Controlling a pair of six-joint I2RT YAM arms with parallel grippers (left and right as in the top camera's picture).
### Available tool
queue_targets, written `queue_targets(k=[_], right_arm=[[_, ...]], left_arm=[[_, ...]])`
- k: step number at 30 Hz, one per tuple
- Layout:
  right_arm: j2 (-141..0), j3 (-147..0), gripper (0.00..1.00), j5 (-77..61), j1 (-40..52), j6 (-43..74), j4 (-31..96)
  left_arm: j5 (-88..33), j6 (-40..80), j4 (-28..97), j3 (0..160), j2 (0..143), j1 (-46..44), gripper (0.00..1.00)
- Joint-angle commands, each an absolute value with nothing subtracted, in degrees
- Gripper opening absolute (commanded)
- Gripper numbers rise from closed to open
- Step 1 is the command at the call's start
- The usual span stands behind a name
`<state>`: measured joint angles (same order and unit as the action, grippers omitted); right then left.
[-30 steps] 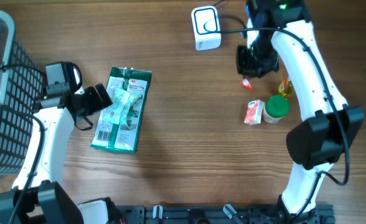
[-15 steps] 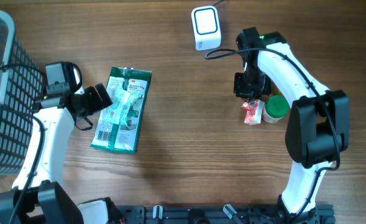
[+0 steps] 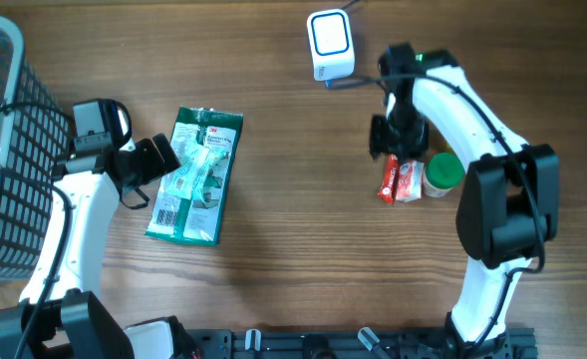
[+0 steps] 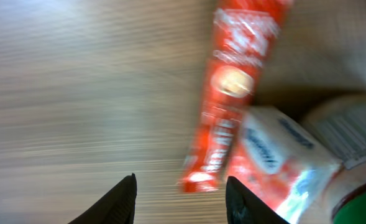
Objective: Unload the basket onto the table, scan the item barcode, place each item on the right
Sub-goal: 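Lower the sachet beside the tissue pack and release it, then reach right gripper to the mint-green wipes pack on the gloves pack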
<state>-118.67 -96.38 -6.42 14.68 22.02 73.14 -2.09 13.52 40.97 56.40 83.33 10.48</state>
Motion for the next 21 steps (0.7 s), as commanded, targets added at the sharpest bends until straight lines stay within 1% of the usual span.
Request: queue_targets(k=[1,3,4,5,6,7,10,12,14,16,17,18,20,21], right_arm=[[-118.61,-104.18,0.47,-16.82,19.0,21.04,71.66],[-118.65,-104.2,0.46,-20.8,22.72,21.34,66.81],[-118.72,-103.2,0.5,-21.06,25.8,23.51,62.37],[-118.72,-102.48,0.58,-21.08,27.66,24.97,59.44],[-118.72,-101.62,0.72,-21.08,29.87,27.03,55.92],[-118.72,-100.2,0.8,-21.04,32.62,29.28,50.98],[-118.74,-97.21,0.8,-19.99,37.52,33.74,42.3],[-118.74,-95.35,0.78,-17.28,40.16,37.82,39.09],[-118.72,-91.77,0.73,-12.12,44.05,41.8,34.35],[-118.74,-88.9,0.69,-11.64,46.41,42.5,29.45],[-118.74,-86.85,0.63,-11.64,48.25,42.61,25.45],[-118.74,-85.25,0.6,-11.6,49.6,42.63,22.11],[-118.74,-82.5,0.56,-11.55,51.7,43.16,15.68],[-118.74,-80.73,0.59,-10.9,52.53,45.82,11.7]], left_arm=[[-2.52,12.38,40.91,56.16,83.48,10.28,1.0],[-2.52,12.38,40.91,56.16,83.48,10.28,1.0],[-2.52,12.38,40.91,56.16,83.48,10.28,1.0],[-2.52,12.38,40.91,56.16,83.48,10.28,1.0],[-2.52,12.38,40.91,56.16,83.48,10.28,1.0],[-2.52,12.38,40.91,56.16,83.48,10.28,1.0],[-2.52,12.38,40.91,56.16,83.48,10.28,1.0],[-2.52,12.38,40.91,56.16,83.48,10.28,1.0],[-2.52,12.38,40.91,56.16,83.48,10.28,1.0],[-2.52,12.38,40.91,56.16,83.48,10.28,1.0],[-2.52,12.38,40.91,56.16,83.48,10.28,1.0],[-2.52,12.38,40.91,56.16,83.48,10.28,1.0],[-2.52,12.38,40.91,56.16,83.48,10.28,1.0],[-2.52,12.38,40.91,56.16,83.48,10.28,1.0]])
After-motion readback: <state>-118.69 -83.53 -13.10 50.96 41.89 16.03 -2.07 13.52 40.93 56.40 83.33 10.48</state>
